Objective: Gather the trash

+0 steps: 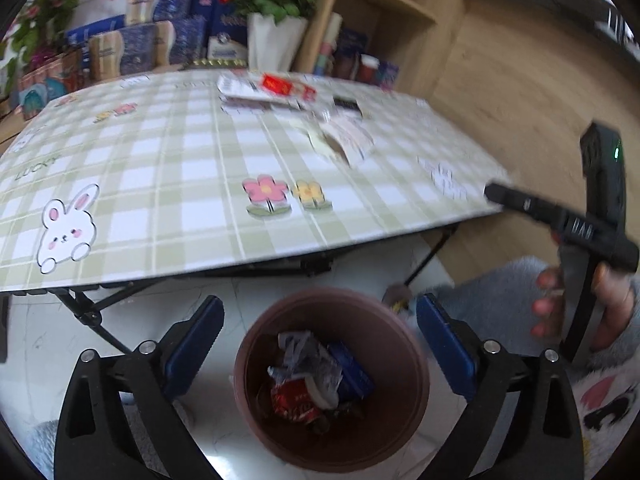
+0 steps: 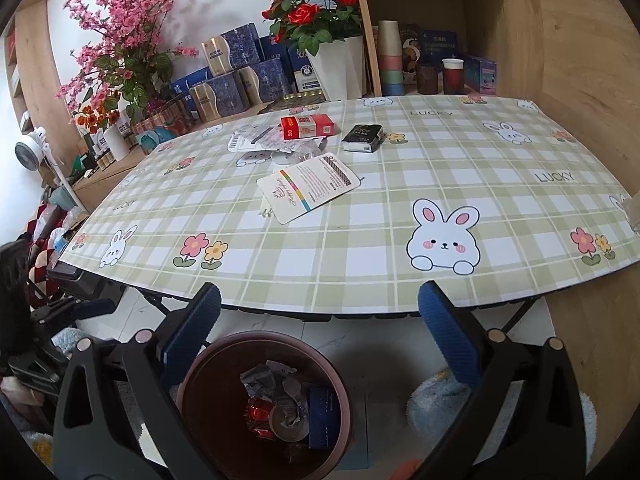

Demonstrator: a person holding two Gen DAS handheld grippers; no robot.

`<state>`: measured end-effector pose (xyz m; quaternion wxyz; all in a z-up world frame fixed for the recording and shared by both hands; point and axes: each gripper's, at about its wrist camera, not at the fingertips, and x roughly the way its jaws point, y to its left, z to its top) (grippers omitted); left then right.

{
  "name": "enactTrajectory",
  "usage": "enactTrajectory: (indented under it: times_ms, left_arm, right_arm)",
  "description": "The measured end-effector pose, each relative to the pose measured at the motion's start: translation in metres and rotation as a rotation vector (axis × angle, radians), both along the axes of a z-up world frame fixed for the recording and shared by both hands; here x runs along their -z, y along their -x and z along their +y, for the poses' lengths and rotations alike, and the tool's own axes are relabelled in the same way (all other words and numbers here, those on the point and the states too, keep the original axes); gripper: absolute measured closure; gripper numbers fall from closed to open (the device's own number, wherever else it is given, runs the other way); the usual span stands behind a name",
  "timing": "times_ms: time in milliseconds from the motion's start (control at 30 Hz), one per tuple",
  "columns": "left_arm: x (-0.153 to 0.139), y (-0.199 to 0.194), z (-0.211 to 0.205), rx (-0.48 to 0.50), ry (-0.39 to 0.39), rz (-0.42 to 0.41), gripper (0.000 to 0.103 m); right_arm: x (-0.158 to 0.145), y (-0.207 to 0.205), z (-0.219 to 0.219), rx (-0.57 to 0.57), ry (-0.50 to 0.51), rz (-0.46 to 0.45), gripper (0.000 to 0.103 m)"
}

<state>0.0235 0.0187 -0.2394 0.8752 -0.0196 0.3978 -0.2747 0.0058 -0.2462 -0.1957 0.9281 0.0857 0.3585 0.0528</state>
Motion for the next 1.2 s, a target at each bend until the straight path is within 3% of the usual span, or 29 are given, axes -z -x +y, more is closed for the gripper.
enactTrajectory:
  times_ms: [267, 600, 967, 1200]
  left_arm:
    - [-0.035, -0.014, 0.022, -0.154, 0.033, -0.154, 0.006]
    - [-0.078, -0.057, 0.054, -0.31, 0.064, -0.246, 0.006]
    - [-0.078, -0.098, 0.063, -0.353, 0.032, -0.259, 0.006]
    - [-0.069, -0.114, 0.063, -0.381, -0.014, -0.266, 0.006]
  right_arm:
    - [-0.008, -0.021, -0.002, -0.009, -0.009, -0.002, 0.006]
    - [-0.012, -0.054, -0.003, 0.013, 0.001, 0.057, 0.006]
    - [0.006, -0.094, 0.005, -0.021, 0.047, 0.144, 0.006]
    - [0.028, -0.127, -0.002, 0.027, -0.029, 0.221, 0.006]
